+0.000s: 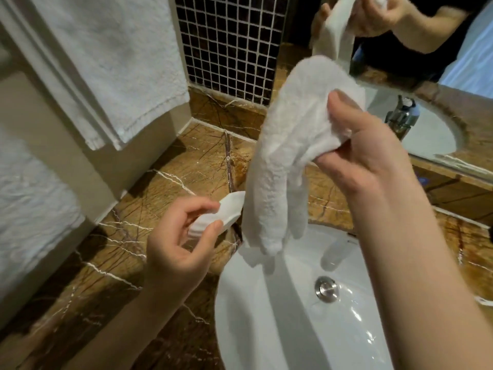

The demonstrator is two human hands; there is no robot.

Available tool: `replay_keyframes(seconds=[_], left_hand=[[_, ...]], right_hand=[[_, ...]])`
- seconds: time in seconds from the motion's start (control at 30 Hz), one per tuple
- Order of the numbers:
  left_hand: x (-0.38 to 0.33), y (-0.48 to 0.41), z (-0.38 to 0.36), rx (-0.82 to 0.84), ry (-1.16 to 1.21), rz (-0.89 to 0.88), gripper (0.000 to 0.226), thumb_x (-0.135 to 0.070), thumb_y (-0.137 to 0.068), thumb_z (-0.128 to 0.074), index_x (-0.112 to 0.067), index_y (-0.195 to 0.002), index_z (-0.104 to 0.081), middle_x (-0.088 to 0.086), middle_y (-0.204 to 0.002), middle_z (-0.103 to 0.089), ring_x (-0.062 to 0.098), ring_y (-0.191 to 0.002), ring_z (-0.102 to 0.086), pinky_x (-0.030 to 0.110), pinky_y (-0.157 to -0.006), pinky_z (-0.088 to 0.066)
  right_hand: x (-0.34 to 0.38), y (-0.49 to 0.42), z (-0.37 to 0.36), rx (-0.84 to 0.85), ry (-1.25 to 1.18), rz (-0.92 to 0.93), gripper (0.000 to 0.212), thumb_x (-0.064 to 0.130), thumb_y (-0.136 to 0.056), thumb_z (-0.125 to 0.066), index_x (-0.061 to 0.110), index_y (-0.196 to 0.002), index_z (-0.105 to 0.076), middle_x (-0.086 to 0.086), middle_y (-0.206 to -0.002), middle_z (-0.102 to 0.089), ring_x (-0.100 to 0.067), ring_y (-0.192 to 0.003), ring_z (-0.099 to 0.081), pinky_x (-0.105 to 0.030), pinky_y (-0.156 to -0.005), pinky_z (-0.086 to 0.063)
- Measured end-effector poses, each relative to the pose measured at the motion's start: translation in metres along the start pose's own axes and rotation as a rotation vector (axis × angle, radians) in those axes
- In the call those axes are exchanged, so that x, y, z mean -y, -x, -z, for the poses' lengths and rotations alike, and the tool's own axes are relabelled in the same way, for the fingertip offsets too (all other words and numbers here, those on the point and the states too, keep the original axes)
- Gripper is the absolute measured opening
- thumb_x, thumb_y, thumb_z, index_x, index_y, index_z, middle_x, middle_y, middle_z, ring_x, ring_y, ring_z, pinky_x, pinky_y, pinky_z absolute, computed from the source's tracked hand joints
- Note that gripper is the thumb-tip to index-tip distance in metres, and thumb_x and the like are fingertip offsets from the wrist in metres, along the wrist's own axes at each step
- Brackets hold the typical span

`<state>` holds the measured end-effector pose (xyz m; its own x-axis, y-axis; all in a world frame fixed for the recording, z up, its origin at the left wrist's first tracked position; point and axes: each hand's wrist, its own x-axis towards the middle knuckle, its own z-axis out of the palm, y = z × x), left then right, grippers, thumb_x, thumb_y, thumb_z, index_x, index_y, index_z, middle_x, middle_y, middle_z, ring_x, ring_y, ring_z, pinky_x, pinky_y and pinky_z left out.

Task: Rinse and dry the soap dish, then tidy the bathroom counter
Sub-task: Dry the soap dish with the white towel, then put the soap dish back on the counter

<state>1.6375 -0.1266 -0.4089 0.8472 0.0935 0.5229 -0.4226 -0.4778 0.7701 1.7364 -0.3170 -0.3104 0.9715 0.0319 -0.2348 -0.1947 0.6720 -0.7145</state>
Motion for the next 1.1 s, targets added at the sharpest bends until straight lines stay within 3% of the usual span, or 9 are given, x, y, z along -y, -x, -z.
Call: replay_keyframes(seconds=[0.13,0.27,0.37,0.47,0.53,0.63,0.73,0.93,1.1], left_hand=[[0.008,0.006,0.013,0.042,-0.267,-0.233,0.013,-0.001,-0.079,-0.060,-0.002,-0.091,-0.065,-0.006,-0.088,-0.058,-0.002,-0.079,-0.055,0.004,-0.073,-0.046],[0.029,0.013,0.021,0.176,-0.308,-0.317,0.012,-0.009,-0.088,-0.059,-0.009,-0.098,-0.065,0.000,-0.101,-0.065,0.003,-0.096,-0.060,0.013,-0.087,-0.047],[0.043,0.024,0.029,0.440,-0.333,0.067,0.093,-0.076,-0.058,-0.033,-0.014,-0.123,-0.060,0.014,-0.130,-0.058,0.020,-0.117,-0.057,0.018,-0.096,-0.040],[0.077,0.018,0.021,0.811,-0.551,0.006,0.102,-0.061,-0.073,0.026,-0.040,-0.063,-0.073,-0.019,-0.067,-0.071,-0.015,-0.066,-0.061,-0.002,-0.073,-0.037],[0.056,0.022,0.027,0.705,-0.803,-0.367,0.086,-0.025,-0.098,0.003,-0.035,-0.050,-0.068,-0.023,-0.054,-0.063,-0.015,-0.058,-0.058,0.000,-0.063,-0.040],[0.033,0.004,0.021,0.398,-0.589,-0.629,0.018,-0.018,-0.099,-0.040,-0.014,-0.102,-0.057,0.009,-0.108,-0.063,0.019,-0.100,-0.057,0.023,-0.094,-0.039],[0.031,-0.015,0.017,0.469,-0.458,-0.749,0.020,-0.017,-0.096,-0.046,-0.009,-0.114,-0.047,0.012,-0.117,-0.050,0.026,-0.103,-0.054,0.033,-0.092,-0.042],[0.028,-0.026,0.001,0.498,-0.437,-0.813,0.024,-0.011,-0.094,-0.052,-0.006,-0.116,-0.061,0.014,-0.118,-0.067,0.029,-0.112,-0.061,0.040,-0.098,-0.046],[0.020,-0.036,-0.017,0.427,-0.404,-0.321,0.055,-0.026,-0.079,-0.071,-0.024,-0.130,-0.050,-0.007,-0.138,-0.047,0.013,-0.129,-0.041,0.037,-0.106,-0.035]], right_hand=[[-0.033,-0.031,-0.029,0.106,-0.132,0.011,0.014,0.006,-0.090,-0.057,0.004,-0.101,-0.064,-0.017,-0.099,-0.073,-0.031,-0.096,-0.069,-0.057,-0.092,-0.049],[-0.109,-0.047,-0.011,-0.166,0.126,-0.149,0.028,0.005,-0.088,-0.060,0.009,-0.116,-0.060,-0.015,-0.108,-0.068,-0.028,-0.088,-0.068,-0.041,-0.072,-0.058],[-0.159,-0.046,0.019,-0.349,0.405,-0.317,0.023,-0.001,-0.085,-0.062,0.007,-0.107,-0.061,-0.010,-0.095,-0.066,-0.019,-0.068,-0.061,-0.029,-0.054,-0.054],[-0.162,-0.049,0.039,-0.349,0.668,-0.232,0.030,0.007,-0.081,-0.069,0.005,-0.109,-0.059,-0.009,-0.094,-0.062,-0.022,-0.076,-0.062,-0.031,-0.064,-0.056],[-0.143,-0.042,0.047,-0.376,0.910,-0.108,0.043,0.024,-0.077,-0.075,0.010,-0.114,-0.057,-0.006,-0.101,-0.061,-0.021,-0.087,-0.060,-0.037,-0.080,-0.053],[-0.105,-0.017,0.046,-0.084,0.857,-0.289,0.037,0.048,-0.082,-0.062,0.013,-0.094,-0.066,-0.010,-0.080,-0.068,-0.017,-0.060,-0.058,-0.024,-0.053,-0.049],[-0.082,0.002,0.038,0.132,0.810,-0.523,0.032,0.040,-0.087,-0.059,0.008,-0.084,-0.066,-0.009,-0.056,-0.064,-0.014,-0.039,-0.049,-0.017,-0.036,-0.040],[-0.064,0.011,0.037,0.156,0.833,-0.398,0.014,0.004,-0.089,-0.057,-0.001,-0.080,-0.067,-0.011,-0.056,-0.063,-0.009,-0.039,-0.055,-0.016,-0.041,-0.049],[-0.050,0.021,0.047,-0.006,0.832,-0.192,0.013,-0.004,-0.088,-0.051,-0.009,-0.085,-0.063,-0.015,-0.056,-0.058,-0.008,-0.036,-0.053,-0.016,-0.041,-0.049]])
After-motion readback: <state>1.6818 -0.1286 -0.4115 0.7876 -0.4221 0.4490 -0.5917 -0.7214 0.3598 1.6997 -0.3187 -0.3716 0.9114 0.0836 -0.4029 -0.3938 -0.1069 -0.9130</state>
